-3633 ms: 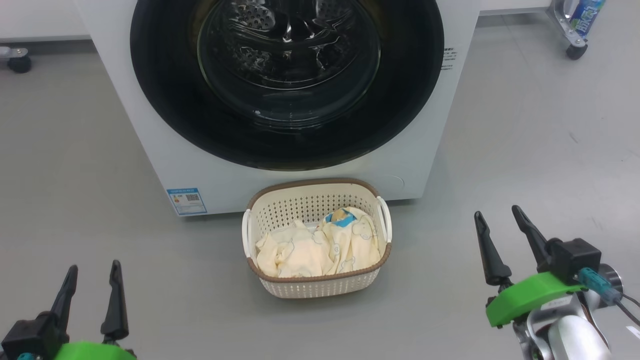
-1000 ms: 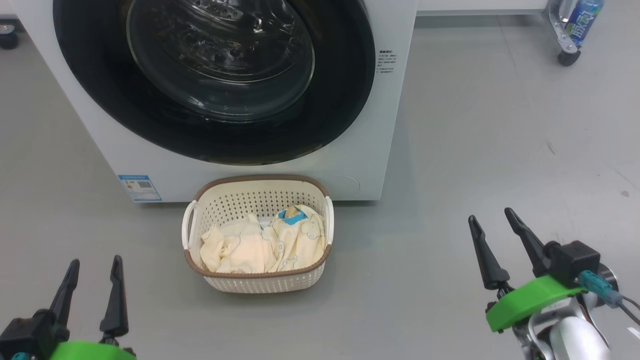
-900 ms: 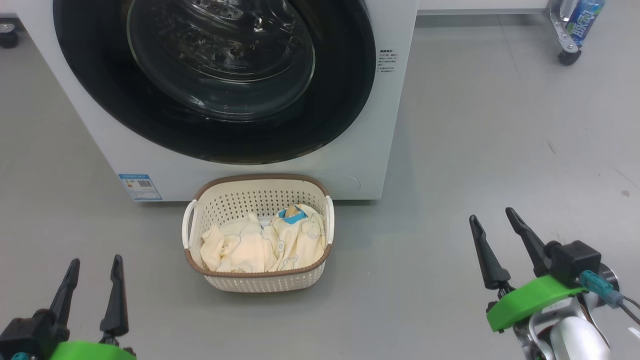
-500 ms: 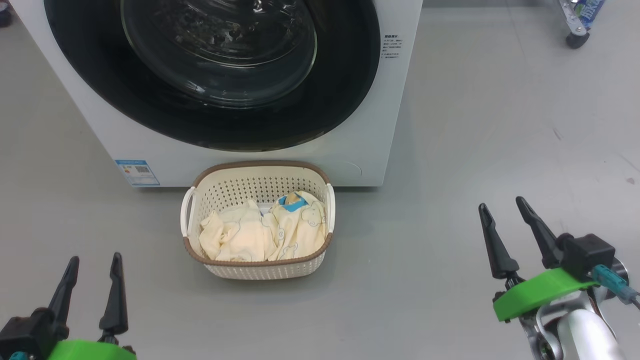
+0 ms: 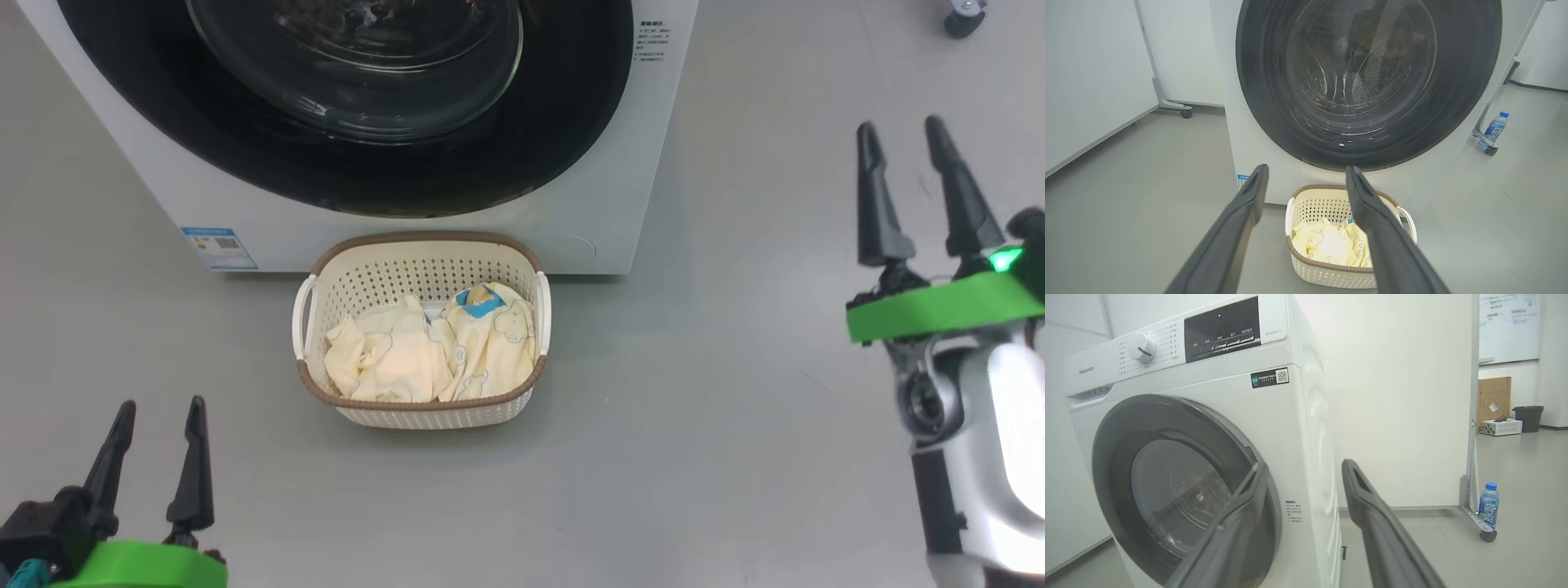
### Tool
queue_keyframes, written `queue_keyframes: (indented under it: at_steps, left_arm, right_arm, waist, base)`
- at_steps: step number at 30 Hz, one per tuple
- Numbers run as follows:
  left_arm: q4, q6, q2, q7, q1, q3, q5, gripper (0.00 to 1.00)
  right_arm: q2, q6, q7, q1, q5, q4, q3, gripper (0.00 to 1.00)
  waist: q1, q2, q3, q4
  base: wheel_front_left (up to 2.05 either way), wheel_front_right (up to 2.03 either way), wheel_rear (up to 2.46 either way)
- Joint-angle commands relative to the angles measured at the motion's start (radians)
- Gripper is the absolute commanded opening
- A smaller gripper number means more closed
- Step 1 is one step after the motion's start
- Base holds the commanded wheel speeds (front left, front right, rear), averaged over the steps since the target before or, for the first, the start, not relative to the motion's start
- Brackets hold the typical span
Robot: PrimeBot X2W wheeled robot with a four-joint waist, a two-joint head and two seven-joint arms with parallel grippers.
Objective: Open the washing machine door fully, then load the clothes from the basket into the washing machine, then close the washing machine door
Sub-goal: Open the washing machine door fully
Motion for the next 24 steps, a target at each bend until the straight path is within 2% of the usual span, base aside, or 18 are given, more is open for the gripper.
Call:
queue_keyframes:
  at_steps: [1, 7, 15, 21, 24]
  left_arm:
    - [-0.021, -0.004, 0.018, -0.014, -0.051, 0.035, -0.004, 1.0]
    - [-0.013, -0.016, 0.014, -0.014, -0.081, 0.029, -0.006, 1.0]
    - [0.003, -0.031, 0.014, -0.014, -0.122, 0.016, -0.003, 1.0]
    - [0.016, -0.039, 0.014, -0.014, -0.157, 0.002, -0.007, 1.0]
    - [0.026, -0.041, 0.015, -0.014, -0.181, -0.011, -0.009, 1.0]
  right_arm:
    - [-0.007, -0.003, -0.008, -0.089, 0.015, -0.034, 0.003, 0.0]
    - [-0.007, -0.003, -0.008, -0.246, 0.099, -0.001, -0.061, 0.0]
    - [-0.007, -0.003, -0.009, -0.424, 0.346, 0.095, -0.18, 0.0]
    - [-0.007, -0.003, -0.009, -0.52, 0.556, 0.244, -0.246, 0.0]
    - [-0.007, -0.003, -0.004, -0.581, 0.7, 0.365, -0.257, 0.0]
  waist:
    - [-0.0001, 0.0, 0.009, 0.007]
    - [-0.0001, 0.0, 0.039, 0.031]
    - [-0.0001, 0.0, 0.086, 0.07]
    - [-0.0001, 0.0, 0.123, 0.098]
    - [-0.0001, 0.0, 0.148, 0.118]
  base:
    - [0.0, 0.0, 0.0]
    - [0.0, 0.0, 0.0]
    - [0.0, 0.0, 0.0]
    - [0.0, 0.0, 0.0]
    - [0.0, 0.0, 0.0]
